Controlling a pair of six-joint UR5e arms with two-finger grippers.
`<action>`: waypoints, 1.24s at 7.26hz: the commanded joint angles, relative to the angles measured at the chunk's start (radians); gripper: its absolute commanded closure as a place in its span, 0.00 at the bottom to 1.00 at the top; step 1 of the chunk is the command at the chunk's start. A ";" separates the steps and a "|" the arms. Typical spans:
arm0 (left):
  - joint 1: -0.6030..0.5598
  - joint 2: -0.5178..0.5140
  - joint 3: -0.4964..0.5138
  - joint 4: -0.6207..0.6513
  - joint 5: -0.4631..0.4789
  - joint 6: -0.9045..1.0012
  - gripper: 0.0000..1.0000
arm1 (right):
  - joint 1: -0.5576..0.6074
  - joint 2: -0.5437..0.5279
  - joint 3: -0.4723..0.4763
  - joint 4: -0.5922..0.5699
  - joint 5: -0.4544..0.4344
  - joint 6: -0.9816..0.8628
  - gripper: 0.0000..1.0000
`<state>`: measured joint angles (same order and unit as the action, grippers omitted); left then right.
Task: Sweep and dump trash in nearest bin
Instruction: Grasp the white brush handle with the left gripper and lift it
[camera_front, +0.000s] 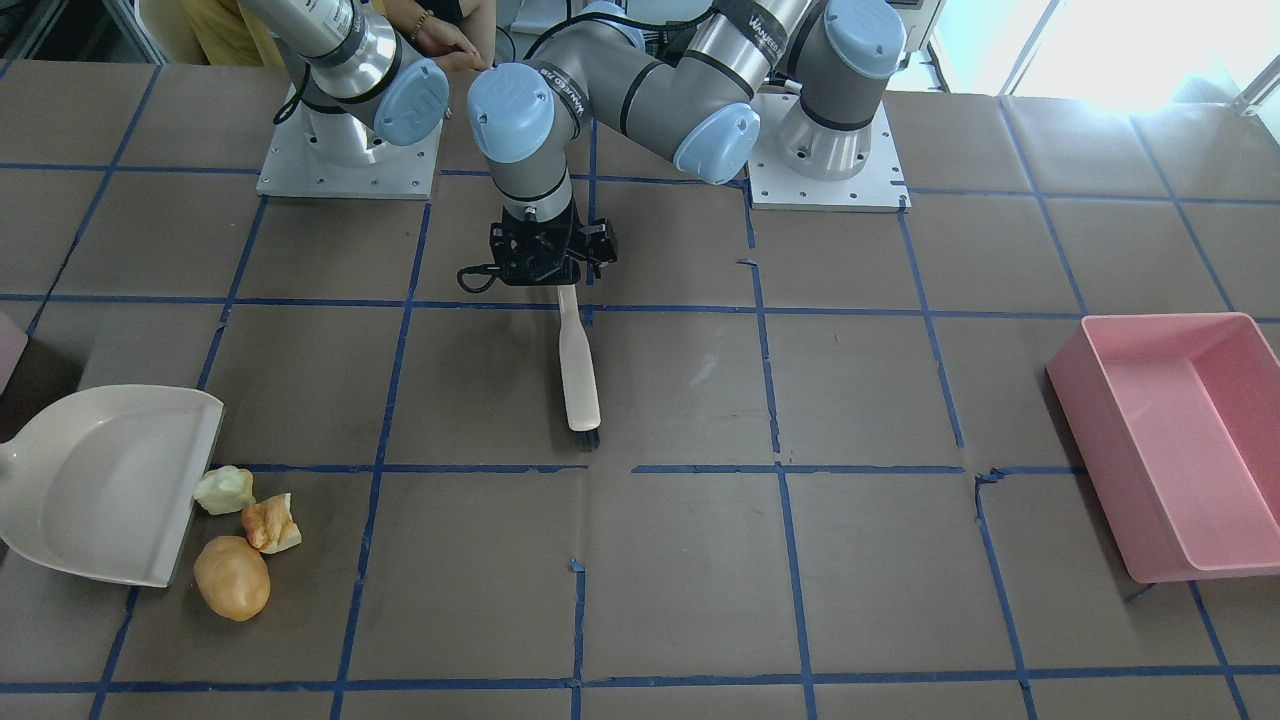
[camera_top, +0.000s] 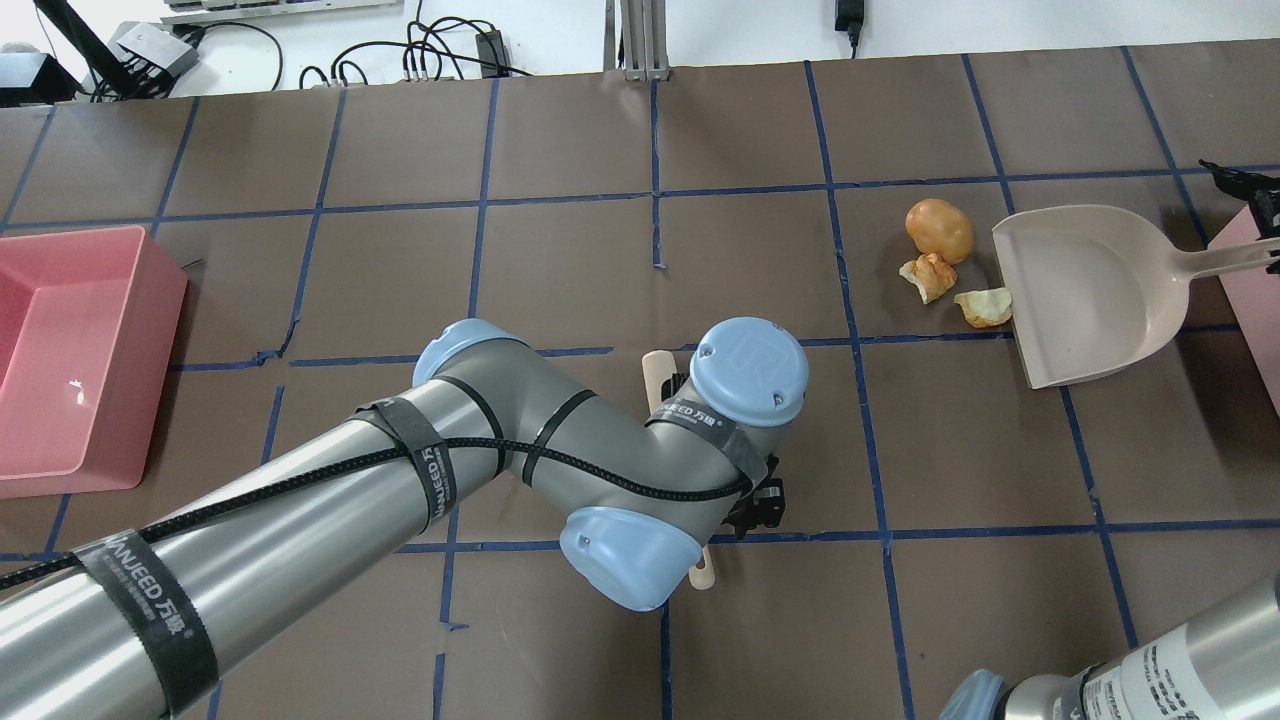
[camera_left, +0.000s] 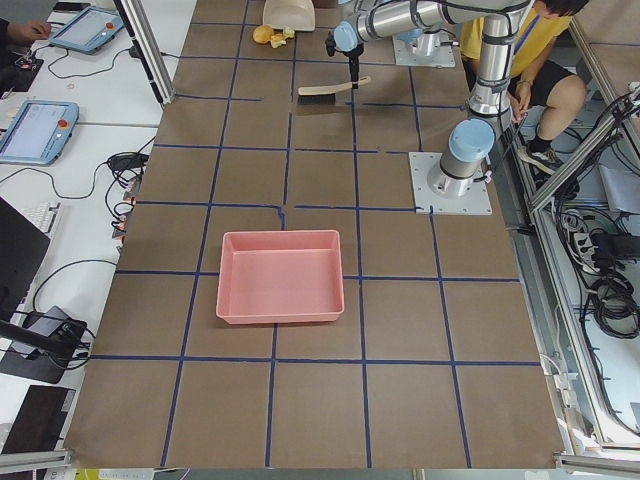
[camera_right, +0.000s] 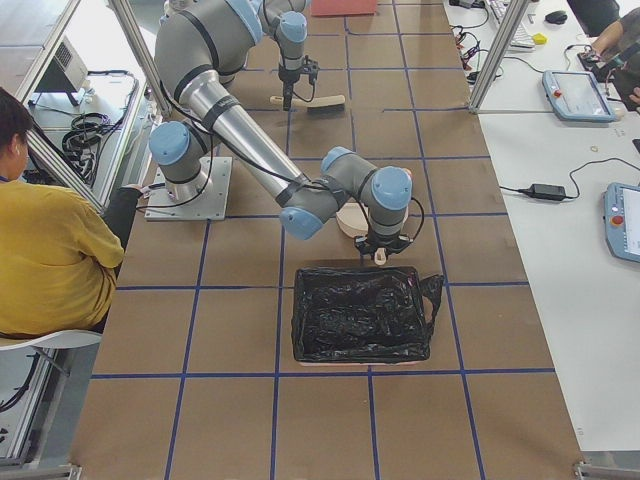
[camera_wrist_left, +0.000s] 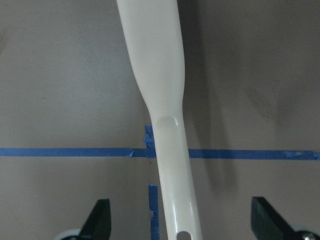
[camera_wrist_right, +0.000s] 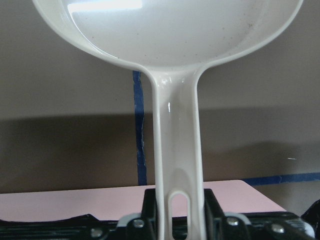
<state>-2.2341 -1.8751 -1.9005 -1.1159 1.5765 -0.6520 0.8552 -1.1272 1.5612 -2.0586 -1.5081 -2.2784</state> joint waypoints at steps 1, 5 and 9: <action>-0.007 0.005 -0.018 0.027 0.000 -0.006 0.00 | 0.001 0.035 -0.021 -0.005 0.002 -0.003 1.00; -0.016 0.017 -0.020 0.014 -0.001 -0.021 0.23 | 0.024 0.040 -0.041 -0.003 0.005 0.017 1.00; -0.016 0.033 -0.025 0.014 -0.001 -0.023 0.88 | 0.038 0.040 -0.038 -0.002 0.020 0.037 1.00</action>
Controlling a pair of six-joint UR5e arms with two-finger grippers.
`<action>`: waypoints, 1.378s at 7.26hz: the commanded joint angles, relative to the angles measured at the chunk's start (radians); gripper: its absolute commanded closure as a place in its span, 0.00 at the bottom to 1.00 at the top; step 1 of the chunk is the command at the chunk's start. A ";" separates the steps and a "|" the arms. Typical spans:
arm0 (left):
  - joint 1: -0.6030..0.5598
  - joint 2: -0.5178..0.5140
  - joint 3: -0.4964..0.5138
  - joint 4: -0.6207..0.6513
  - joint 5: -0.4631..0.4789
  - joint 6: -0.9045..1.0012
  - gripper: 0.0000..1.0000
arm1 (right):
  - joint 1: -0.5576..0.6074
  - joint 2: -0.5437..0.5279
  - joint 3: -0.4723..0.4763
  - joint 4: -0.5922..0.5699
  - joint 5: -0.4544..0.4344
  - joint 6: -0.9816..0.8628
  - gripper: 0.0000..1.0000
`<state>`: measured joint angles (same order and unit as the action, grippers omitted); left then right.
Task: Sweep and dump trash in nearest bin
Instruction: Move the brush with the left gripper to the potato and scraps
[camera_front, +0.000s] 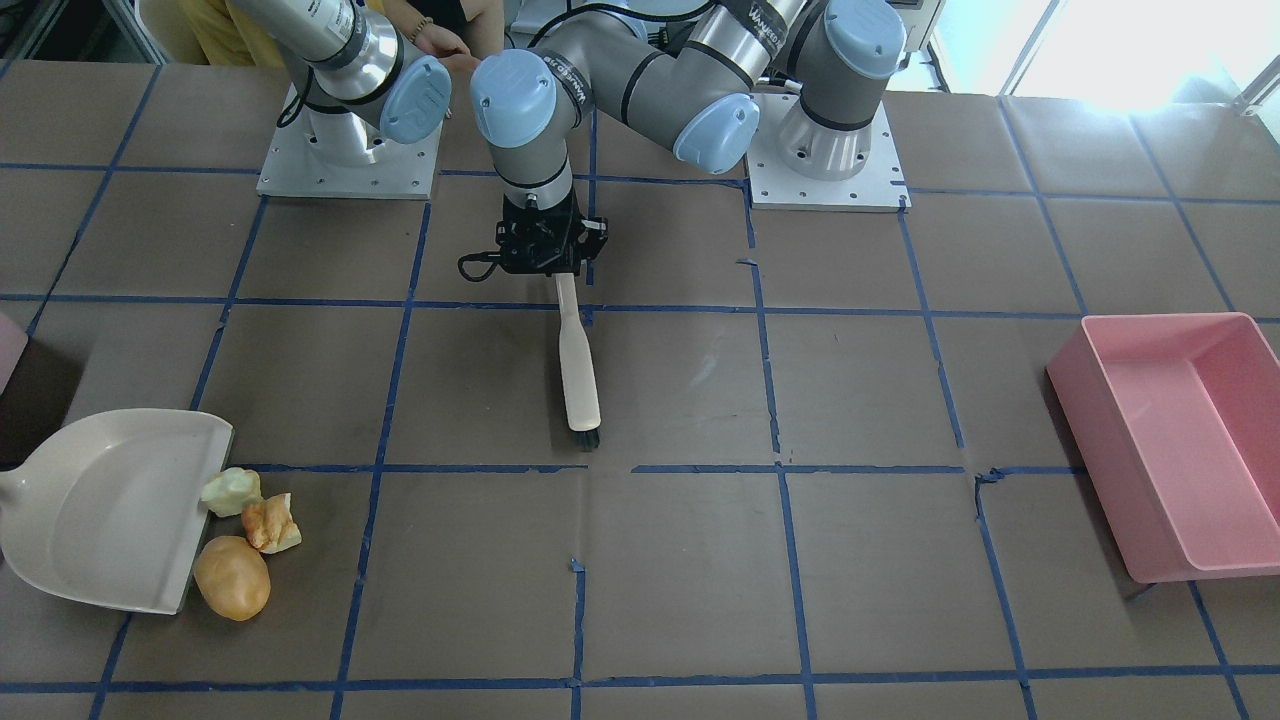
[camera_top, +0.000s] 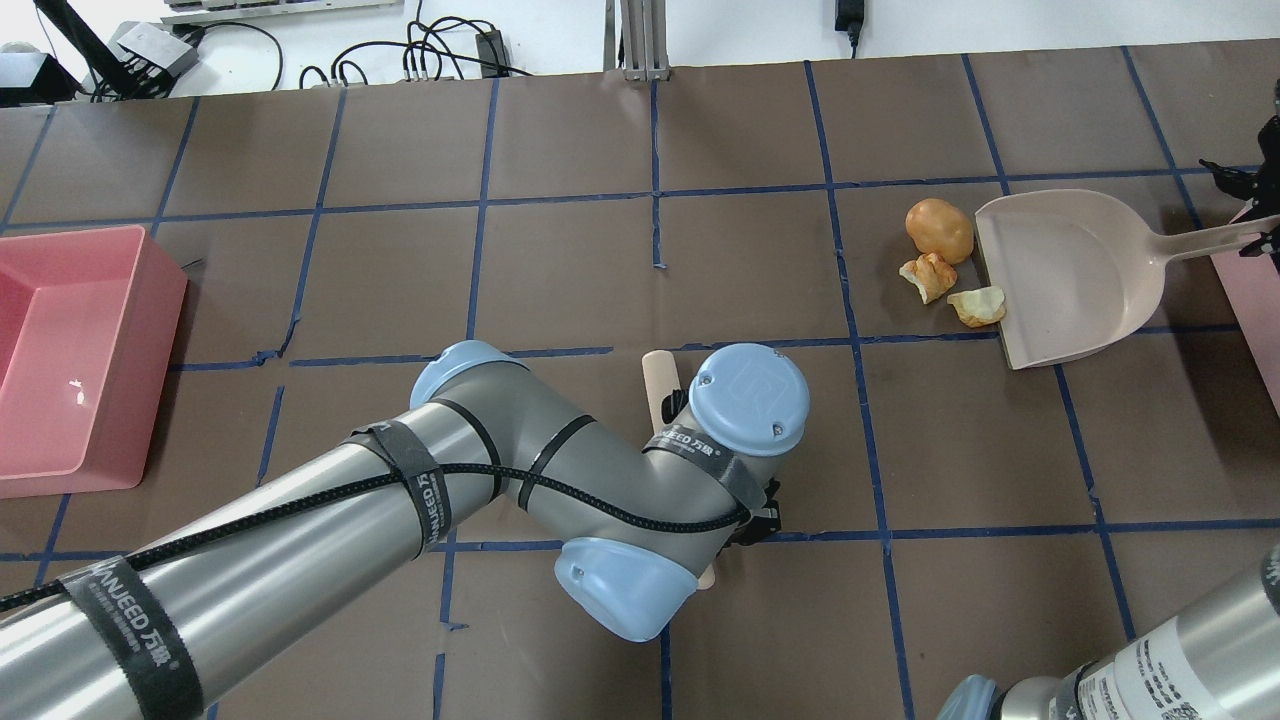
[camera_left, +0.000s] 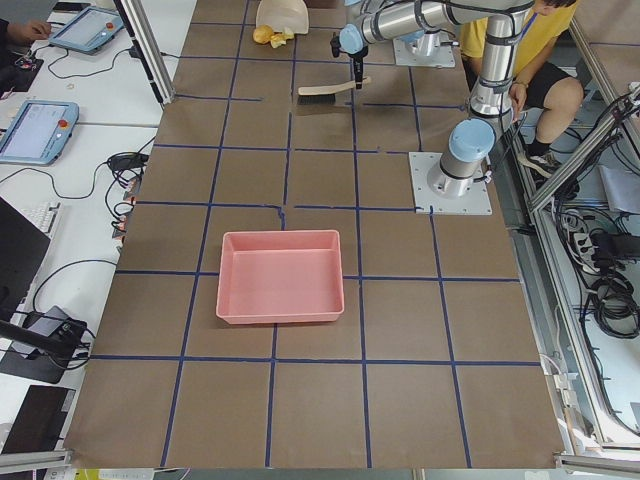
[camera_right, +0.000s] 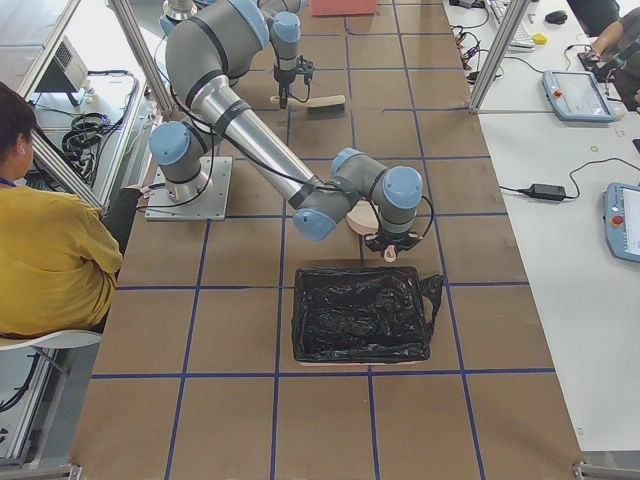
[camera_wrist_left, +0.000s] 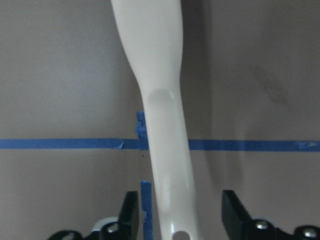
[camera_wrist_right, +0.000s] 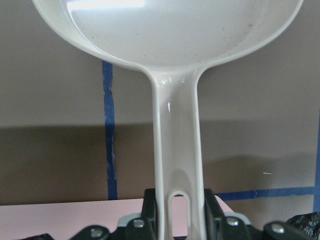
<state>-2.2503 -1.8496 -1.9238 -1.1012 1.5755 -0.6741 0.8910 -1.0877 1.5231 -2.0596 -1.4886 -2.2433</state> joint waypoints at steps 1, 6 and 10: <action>0.000 0.007 -0.001 0.000 0.000 -0.001 0.92 | 0.002 0.000 0.000 0.001 0.001 0.002 1.00; 0.014 0.024 0.052 -0.003 0.003 -0.036 1.00 | 0.011 0.002 0.003 0.003 0.001 0.024 1.00; 0.012 -0.285 0.586 -0.238 -0.009 -0.131 1.00 | 0.012 0.005 0.008 0.006 0.001 0.025 1.00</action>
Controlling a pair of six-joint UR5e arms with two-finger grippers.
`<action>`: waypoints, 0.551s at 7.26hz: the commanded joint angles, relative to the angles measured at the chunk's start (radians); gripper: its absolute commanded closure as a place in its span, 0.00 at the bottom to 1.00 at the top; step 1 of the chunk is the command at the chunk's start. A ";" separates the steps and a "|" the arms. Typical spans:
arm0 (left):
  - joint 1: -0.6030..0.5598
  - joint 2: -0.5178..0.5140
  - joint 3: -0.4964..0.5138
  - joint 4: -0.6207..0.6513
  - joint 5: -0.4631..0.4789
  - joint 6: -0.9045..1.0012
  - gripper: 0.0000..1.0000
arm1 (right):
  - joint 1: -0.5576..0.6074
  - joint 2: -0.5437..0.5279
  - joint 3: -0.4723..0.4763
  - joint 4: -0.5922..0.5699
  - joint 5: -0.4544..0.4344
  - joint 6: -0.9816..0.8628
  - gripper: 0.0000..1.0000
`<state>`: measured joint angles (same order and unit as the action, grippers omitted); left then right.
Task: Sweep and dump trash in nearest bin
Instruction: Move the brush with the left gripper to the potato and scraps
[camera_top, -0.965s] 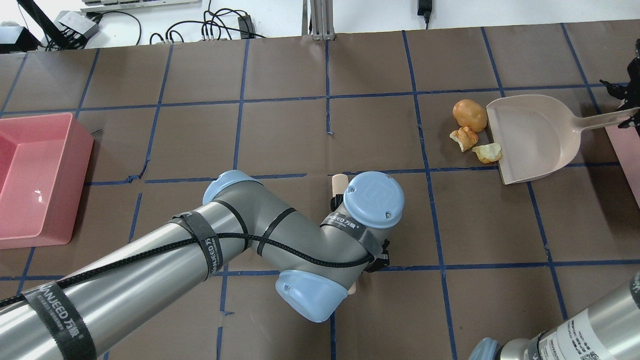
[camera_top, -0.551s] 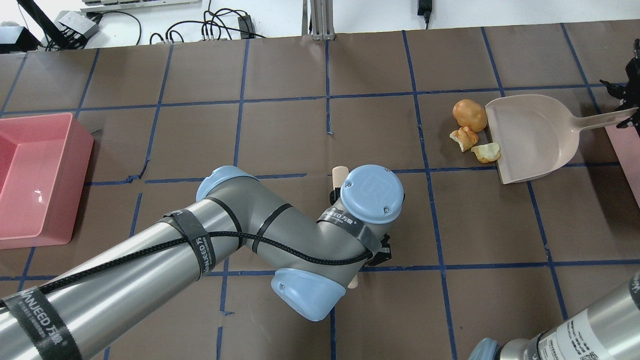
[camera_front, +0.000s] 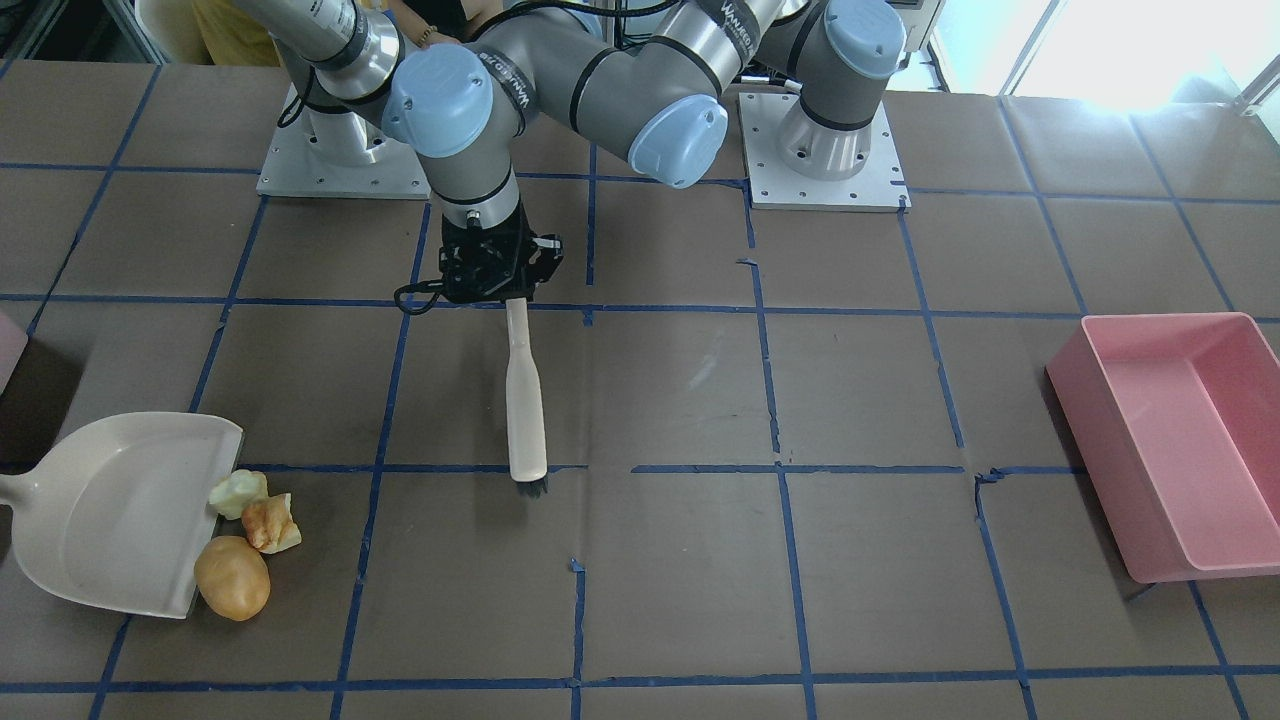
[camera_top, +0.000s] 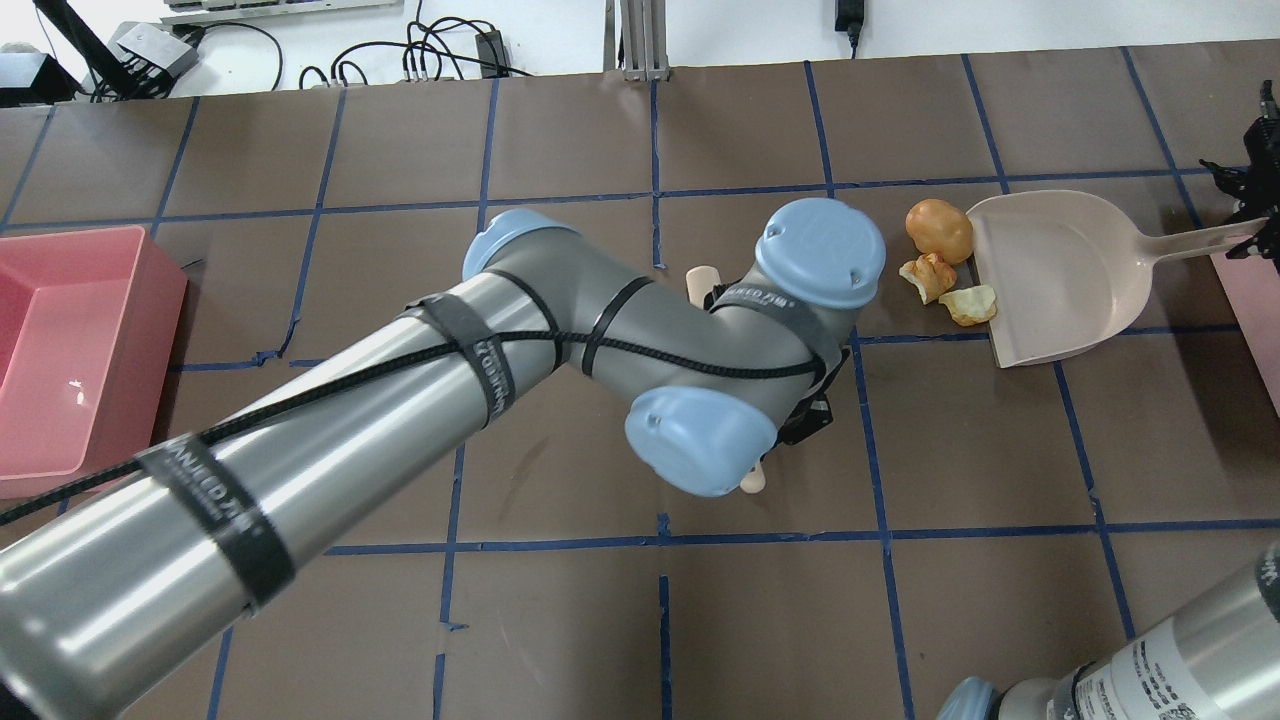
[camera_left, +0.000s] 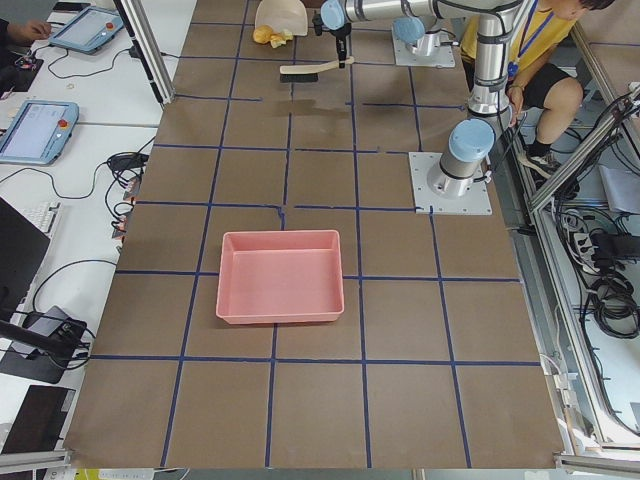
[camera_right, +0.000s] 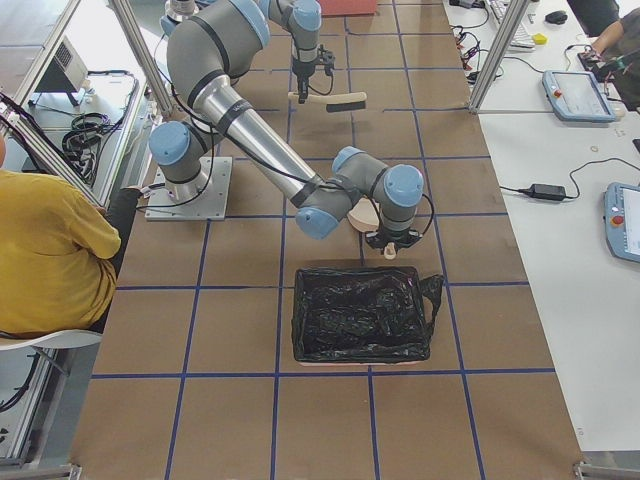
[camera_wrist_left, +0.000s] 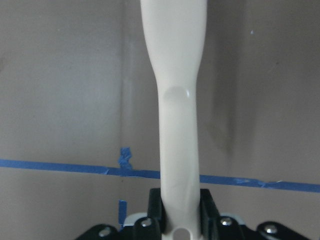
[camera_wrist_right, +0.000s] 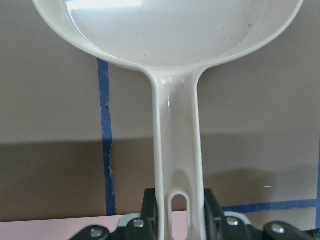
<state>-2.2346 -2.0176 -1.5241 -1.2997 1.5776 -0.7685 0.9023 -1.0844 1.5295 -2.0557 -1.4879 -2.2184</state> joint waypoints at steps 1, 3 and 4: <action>-0.028 -0.221 0.344 -0.102 -0.052 -0.058 1.00 | 0.003 0.006 0.001 0.002 0.000 0.000 1.00; -0.098 -0.358 0.552 -0.182 -0.054 -0.072 1.00 | 0.003 0.006 0.001 0.003 0.000 0.006 1.00; -0.117 -0.396 0.620 -0.190 -0.054 -0.078 1.00 | 0.003 0.006 0.001 0.005 0.001 0.009 1.00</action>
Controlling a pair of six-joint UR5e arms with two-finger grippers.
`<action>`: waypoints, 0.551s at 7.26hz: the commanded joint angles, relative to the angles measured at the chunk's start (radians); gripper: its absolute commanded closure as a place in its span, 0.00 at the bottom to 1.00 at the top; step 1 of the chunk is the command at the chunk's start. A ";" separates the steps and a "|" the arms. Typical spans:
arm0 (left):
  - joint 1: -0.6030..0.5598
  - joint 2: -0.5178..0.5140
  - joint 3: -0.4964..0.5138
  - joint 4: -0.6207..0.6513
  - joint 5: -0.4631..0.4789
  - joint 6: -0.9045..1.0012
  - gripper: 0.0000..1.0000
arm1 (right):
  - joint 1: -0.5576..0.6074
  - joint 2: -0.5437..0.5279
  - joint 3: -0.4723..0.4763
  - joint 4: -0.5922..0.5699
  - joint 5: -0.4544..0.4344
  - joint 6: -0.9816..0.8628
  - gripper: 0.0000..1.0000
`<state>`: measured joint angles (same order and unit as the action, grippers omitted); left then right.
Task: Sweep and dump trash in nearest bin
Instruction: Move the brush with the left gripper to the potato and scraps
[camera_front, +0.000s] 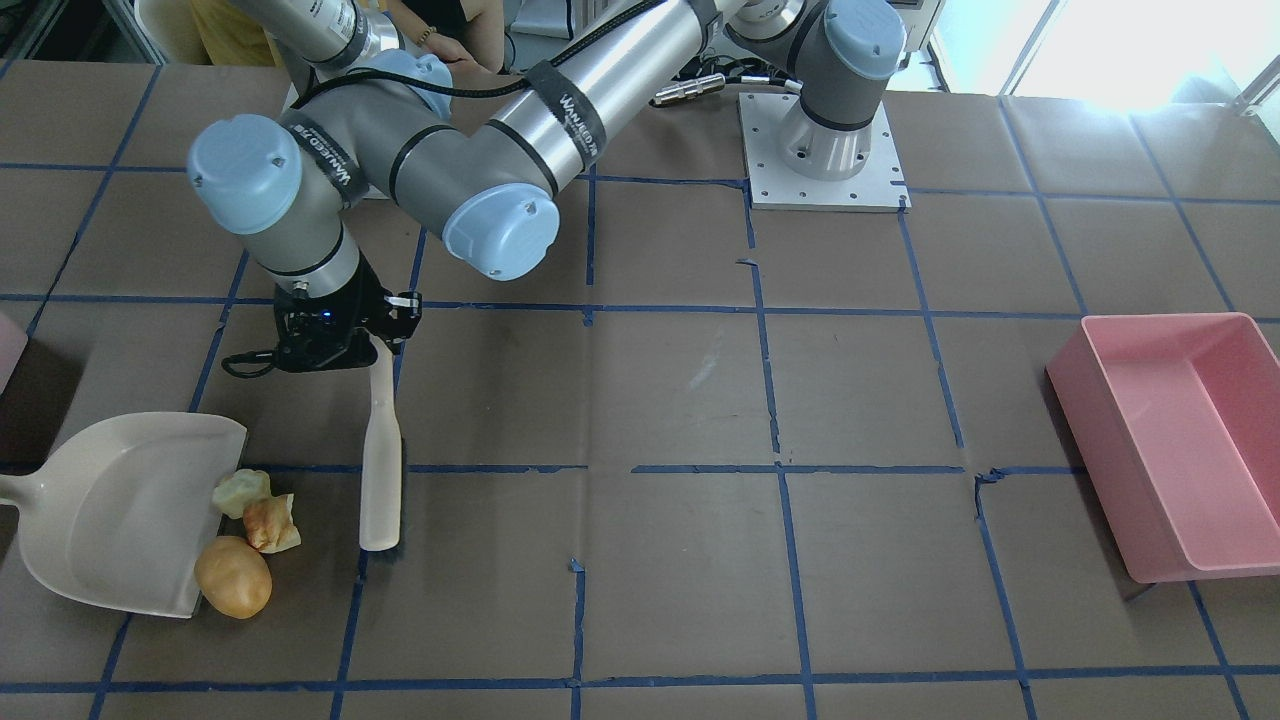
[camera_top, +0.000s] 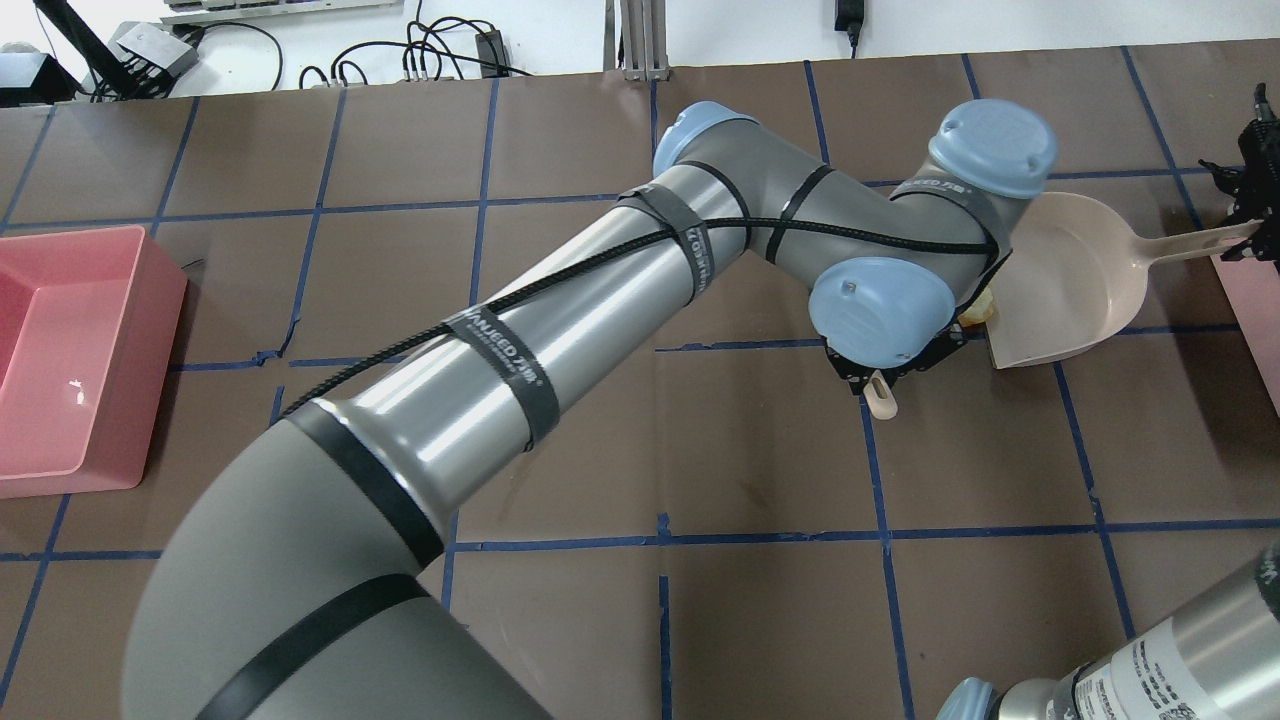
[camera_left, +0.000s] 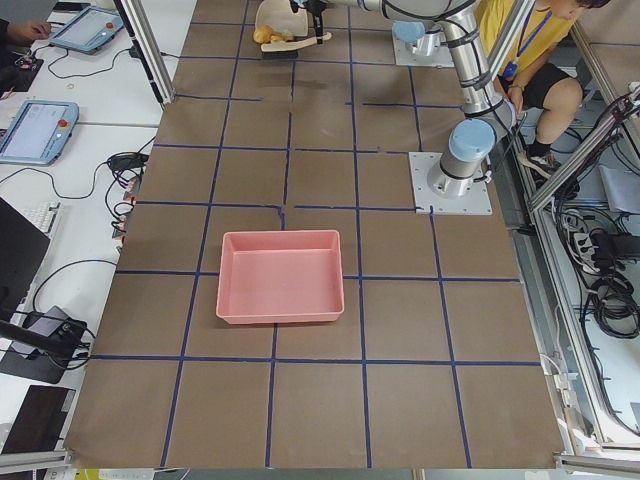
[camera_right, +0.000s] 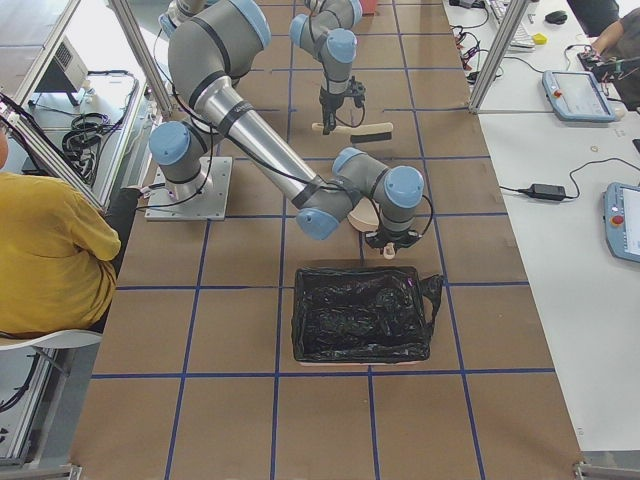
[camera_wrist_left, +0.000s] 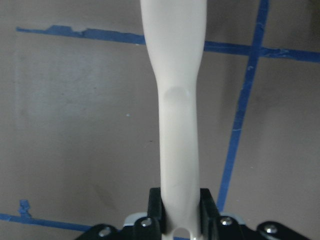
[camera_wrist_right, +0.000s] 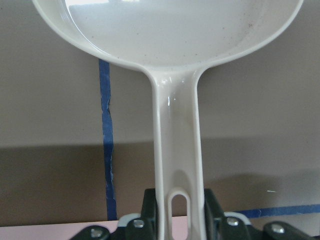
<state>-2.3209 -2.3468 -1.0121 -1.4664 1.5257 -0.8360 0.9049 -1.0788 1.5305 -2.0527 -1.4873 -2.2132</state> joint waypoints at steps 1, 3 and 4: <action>-0.034 -0.101 0.151 -0.034 0.001 -0.012 1.00 | 0.000 0.002 0.002 0.002 0.002 0.010 1.00; -0.043 -0.129 0.187 -0.038 -0.007 -0.032 1.00 | 0.020 0.002 0.003 0.002 -0.002 0.023 1.00; -0.043 -0.150 0.197 -0.038 -0.010 -0.143 1.00 | 0.020 0.003 0.002 0.000 -0.004 0.030 1.00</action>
<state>-2.3620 -2.4738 -0.8318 -1.5036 1.5199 -0.8872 0.9200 -1.0768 1.5330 -2.0513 -1.4891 -2.1911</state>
